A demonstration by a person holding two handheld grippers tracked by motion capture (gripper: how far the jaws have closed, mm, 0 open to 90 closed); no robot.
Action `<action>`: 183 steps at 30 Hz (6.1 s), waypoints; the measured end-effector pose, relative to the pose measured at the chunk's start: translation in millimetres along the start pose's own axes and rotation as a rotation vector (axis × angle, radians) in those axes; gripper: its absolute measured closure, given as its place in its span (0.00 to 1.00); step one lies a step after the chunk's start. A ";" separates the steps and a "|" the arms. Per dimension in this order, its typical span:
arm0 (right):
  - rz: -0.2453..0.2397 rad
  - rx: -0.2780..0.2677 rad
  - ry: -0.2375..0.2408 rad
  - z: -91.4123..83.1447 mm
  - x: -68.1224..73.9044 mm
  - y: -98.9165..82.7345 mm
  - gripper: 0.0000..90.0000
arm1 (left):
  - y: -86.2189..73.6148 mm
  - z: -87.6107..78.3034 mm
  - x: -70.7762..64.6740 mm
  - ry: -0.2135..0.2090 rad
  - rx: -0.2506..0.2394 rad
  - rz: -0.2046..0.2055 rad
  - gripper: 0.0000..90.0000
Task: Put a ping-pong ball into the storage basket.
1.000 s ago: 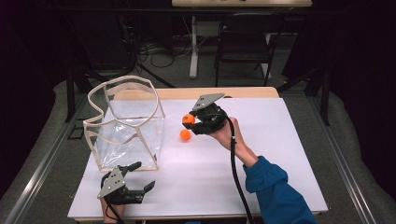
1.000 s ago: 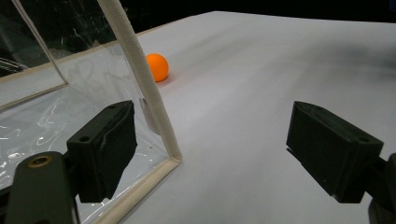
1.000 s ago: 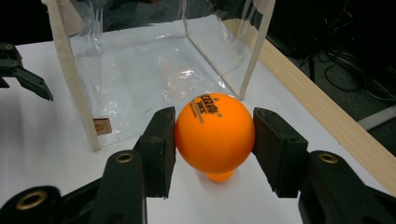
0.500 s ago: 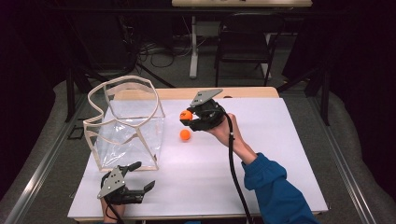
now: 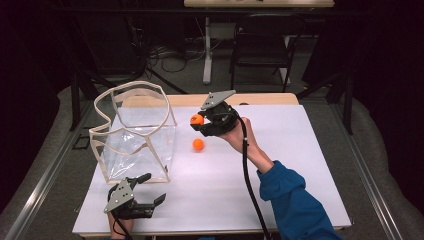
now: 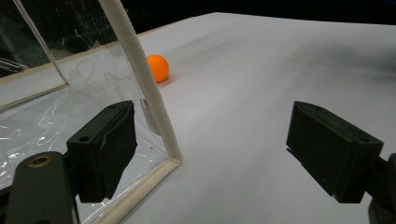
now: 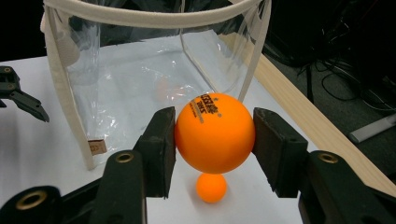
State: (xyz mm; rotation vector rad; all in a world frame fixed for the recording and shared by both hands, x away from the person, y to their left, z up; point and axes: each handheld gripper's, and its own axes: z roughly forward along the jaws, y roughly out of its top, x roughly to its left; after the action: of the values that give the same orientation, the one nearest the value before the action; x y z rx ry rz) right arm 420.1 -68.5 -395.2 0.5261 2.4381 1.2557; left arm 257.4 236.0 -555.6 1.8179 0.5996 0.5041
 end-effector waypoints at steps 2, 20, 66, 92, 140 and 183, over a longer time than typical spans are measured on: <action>-0.001 0.002 0.001 1.1 -0.2 1.8 0.56 | 0.0 0.1 0.1 0.000 0.000 0.000 0.18; -0.006 0.004 0.005 7.7 -3.7 14.4 0.56 | -0.1 0.0 0.4 0.000 -0.001 0.001 0.18; -0.045 0.003 0.013 24.0 5.5 51.4 0.56 | -0.1 -1.1 0.3 0.005 -0.005 0.001 0.18; -0.057 -0.018 -0.003 25.5 8.7 72.1 0.56 | 0.3 -1.5 -0.1 0.007 -0.006 0.002 0.18; -0.042 -0.010 0.007 51.1 16.8 102.8 0.56 | 0.6 -2.6 0.6 0.008 -0.010 0.003 0.18; -0.004 0.061 0.038 79.9 21.1 98.9 0.56 | 0.4 -2.7 0.8 0.011 -0.014 0.001 0.18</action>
State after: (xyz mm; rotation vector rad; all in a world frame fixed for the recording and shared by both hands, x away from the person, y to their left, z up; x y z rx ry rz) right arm 455.0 50.6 -360.0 0.5187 2.5144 1.2037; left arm 256.5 238.4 -554.4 1.8030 0.6014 0.5179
